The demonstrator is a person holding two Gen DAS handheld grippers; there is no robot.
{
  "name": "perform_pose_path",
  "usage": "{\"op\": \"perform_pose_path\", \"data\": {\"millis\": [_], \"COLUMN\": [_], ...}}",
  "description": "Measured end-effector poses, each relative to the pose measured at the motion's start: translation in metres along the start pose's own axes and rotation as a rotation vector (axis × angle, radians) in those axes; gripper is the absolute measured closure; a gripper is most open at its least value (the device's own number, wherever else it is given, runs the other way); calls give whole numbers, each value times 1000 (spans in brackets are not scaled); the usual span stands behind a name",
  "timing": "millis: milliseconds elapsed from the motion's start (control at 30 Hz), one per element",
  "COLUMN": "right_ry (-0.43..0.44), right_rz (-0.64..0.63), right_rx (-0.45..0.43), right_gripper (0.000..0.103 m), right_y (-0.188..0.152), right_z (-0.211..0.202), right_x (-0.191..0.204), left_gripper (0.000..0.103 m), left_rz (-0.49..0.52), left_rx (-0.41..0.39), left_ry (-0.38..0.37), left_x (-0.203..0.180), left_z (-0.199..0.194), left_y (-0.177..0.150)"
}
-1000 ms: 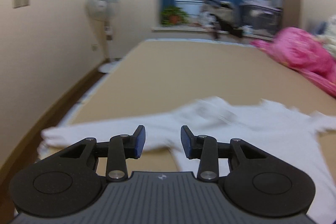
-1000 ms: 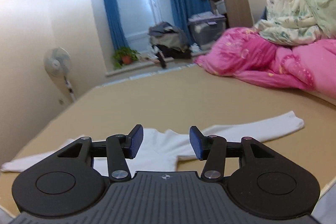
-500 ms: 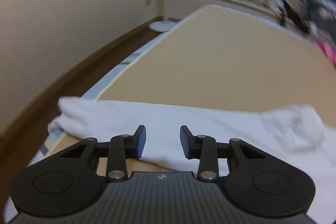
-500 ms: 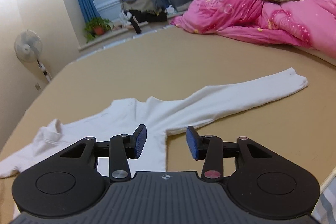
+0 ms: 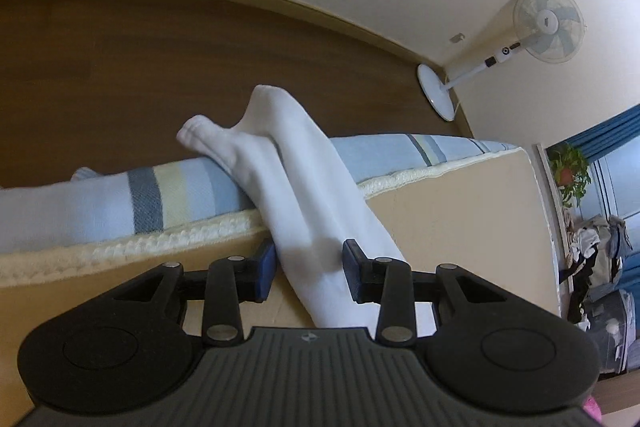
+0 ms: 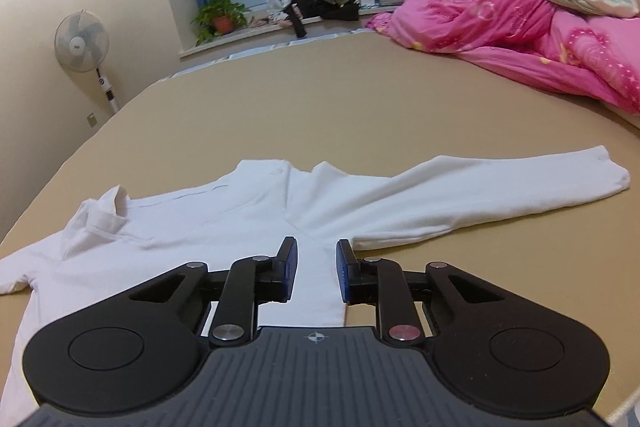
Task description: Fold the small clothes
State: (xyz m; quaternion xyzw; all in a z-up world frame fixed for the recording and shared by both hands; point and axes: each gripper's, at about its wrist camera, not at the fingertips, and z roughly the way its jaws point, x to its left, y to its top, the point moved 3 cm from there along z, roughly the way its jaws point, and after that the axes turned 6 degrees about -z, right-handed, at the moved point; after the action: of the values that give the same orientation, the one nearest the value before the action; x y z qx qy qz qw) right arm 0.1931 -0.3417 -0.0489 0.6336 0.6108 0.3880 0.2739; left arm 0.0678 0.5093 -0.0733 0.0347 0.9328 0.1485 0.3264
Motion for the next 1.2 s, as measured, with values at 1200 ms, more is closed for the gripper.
{"op": "perform_pose_path", "data": {"millis": [1200], "right_ry": [57], "right_rz": [-18], "right_rx": [177], "right_gripper": [81], "right_y": [-17], "right_z": [21], "right_x": [19], "left_gripper": [73], "left_rz": [1544], "left_rx": [55], "left_ry": [-492], "left_x": [-152], "left_z": [-175], "left_y": [-460]}}
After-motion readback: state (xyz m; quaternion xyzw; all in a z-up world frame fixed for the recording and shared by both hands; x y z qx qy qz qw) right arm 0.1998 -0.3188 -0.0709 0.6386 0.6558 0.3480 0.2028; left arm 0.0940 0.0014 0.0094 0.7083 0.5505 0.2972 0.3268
